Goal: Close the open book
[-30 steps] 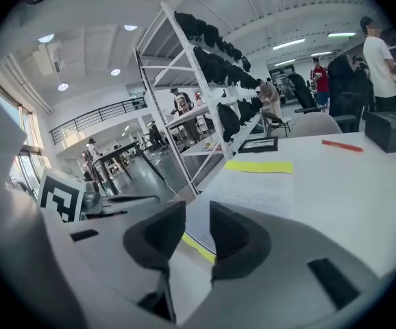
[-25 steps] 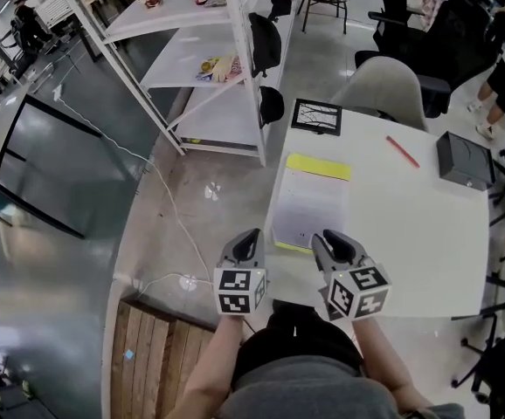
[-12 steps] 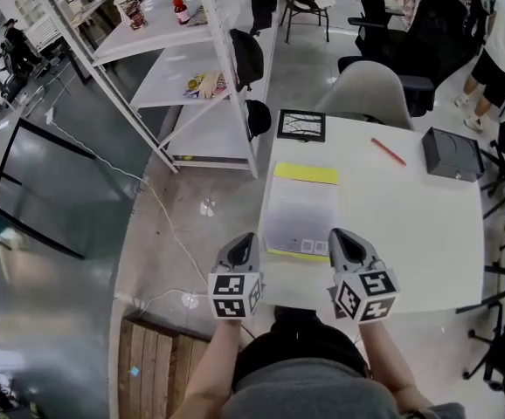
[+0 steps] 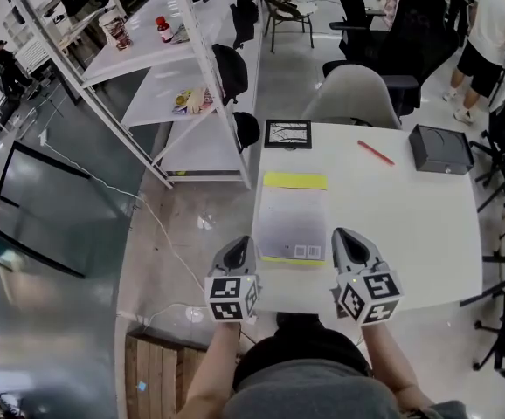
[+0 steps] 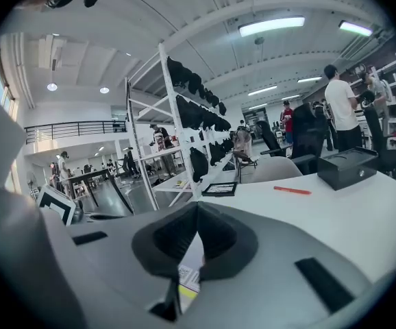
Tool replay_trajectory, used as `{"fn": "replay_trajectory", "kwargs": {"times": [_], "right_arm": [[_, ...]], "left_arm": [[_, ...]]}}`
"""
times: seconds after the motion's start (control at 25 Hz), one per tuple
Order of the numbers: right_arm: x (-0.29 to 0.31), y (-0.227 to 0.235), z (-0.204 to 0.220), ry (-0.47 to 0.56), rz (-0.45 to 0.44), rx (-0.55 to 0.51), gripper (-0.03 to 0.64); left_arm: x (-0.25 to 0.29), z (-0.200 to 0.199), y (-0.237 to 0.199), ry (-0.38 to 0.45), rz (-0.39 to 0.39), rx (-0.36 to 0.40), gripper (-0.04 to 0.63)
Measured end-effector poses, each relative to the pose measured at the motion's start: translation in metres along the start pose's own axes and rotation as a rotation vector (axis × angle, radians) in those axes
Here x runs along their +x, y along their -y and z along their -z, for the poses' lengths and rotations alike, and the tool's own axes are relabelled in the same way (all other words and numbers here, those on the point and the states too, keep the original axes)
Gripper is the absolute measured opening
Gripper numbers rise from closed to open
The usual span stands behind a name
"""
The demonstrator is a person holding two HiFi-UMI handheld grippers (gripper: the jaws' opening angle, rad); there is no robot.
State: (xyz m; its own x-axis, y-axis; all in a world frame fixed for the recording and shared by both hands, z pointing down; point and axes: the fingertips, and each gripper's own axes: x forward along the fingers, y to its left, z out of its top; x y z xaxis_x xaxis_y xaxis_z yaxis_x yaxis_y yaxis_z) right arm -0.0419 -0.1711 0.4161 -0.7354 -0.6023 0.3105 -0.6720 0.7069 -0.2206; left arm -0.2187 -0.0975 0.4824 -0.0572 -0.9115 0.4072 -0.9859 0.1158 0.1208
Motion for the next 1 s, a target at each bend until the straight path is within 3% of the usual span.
{"fn": "replay_trajectory", "kwargs": {"times": [1.0], "right_arm": [[0.005,0.017,0.005,0.002,0.032,-0.007,0.003]], "left_arm": [[0.010,-0.005,0.007,-0.003,0.008,0.010,0.006]]}}
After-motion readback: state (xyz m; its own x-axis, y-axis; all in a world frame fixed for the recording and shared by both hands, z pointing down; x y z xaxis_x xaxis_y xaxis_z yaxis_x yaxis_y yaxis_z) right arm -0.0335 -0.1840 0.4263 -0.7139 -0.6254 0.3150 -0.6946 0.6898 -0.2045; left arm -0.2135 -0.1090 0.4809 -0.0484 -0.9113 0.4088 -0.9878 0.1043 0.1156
